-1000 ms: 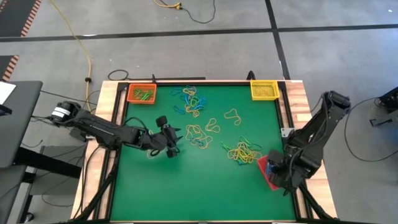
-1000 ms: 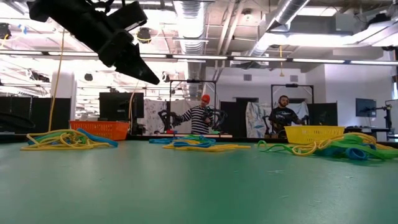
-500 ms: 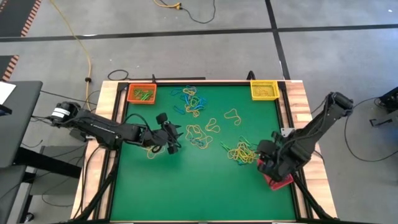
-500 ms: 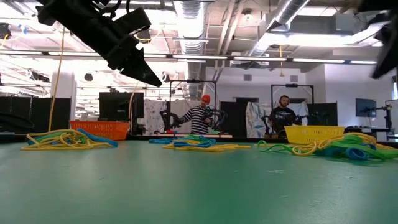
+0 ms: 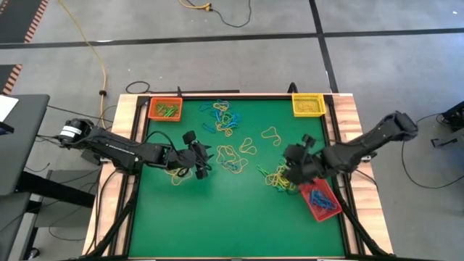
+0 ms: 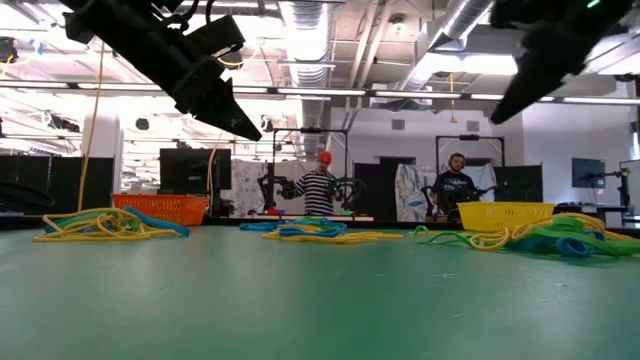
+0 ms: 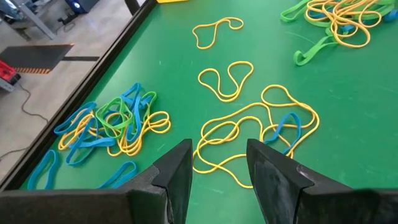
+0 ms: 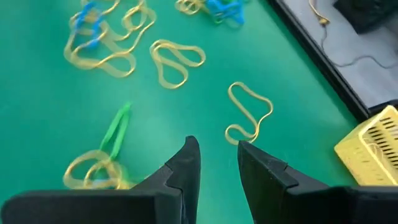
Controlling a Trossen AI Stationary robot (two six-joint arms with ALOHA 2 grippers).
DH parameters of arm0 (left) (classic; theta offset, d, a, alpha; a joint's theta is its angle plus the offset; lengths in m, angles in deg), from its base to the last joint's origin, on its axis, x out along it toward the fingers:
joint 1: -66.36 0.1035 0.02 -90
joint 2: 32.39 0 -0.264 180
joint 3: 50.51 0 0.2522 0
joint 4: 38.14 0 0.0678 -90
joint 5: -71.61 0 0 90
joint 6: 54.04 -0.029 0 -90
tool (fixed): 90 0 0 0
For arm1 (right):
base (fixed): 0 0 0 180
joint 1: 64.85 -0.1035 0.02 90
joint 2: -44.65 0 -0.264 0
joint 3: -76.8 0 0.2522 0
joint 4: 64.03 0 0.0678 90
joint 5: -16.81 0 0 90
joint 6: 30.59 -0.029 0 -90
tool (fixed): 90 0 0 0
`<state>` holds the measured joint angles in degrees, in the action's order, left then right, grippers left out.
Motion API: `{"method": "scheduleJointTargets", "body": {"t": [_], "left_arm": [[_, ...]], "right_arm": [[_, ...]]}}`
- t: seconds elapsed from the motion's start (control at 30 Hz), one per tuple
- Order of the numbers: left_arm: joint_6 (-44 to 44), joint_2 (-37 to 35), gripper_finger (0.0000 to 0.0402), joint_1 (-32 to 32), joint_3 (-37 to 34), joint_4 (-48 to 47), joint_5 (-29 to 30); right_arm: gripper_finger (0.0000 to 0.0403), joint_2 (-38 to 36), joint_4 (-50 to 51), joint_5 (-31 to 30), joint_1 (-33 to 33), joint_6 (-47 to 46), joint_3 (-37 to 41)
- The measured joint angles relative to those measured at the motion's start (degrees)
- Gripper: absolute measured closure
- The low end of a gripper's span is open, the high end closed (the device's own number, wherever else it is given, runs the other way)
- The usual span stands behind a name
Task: Sort rubber bands into baskets
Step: Put the yellow rubber band into the yellow bin
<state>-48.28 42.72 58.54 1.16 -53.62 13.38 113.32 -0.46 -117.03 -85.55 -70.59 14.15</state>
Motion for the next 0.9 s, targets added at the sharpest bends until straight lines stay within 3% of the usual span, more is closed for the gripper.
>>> {"method": "scheduleJointTargets", "body": {"t": [0.2, 0.43, 0.63, 0.9], "left_arm": [[-0.1, 0.0, 0.026, 0.0, -3.1, 4.2, -1.1], [0.0, 0.0, 0.026, 0.0, -6.3, 7.8, -1.5], [0.0, 0.0, 0.026, 0.0, -6.4, 8.9, -1.7], [0.6, 0.0, 0.026, 0.0, -6.4, 9.0, -3.5]], "right_arm": [[0.0265, 0.1, -14.0, 9.0, 13.1, 8.0, 7.5], [0.0265, 0.1, -21.9, 17.5, 25.8, 12.5, 10.3], [0.0265, 2.8, -28.2, 24.6, 32.1, 20.5, 12.5], [0.0265, 12.4, -32.5, 25.7, 37.2, 23.9, 12.9]]}}
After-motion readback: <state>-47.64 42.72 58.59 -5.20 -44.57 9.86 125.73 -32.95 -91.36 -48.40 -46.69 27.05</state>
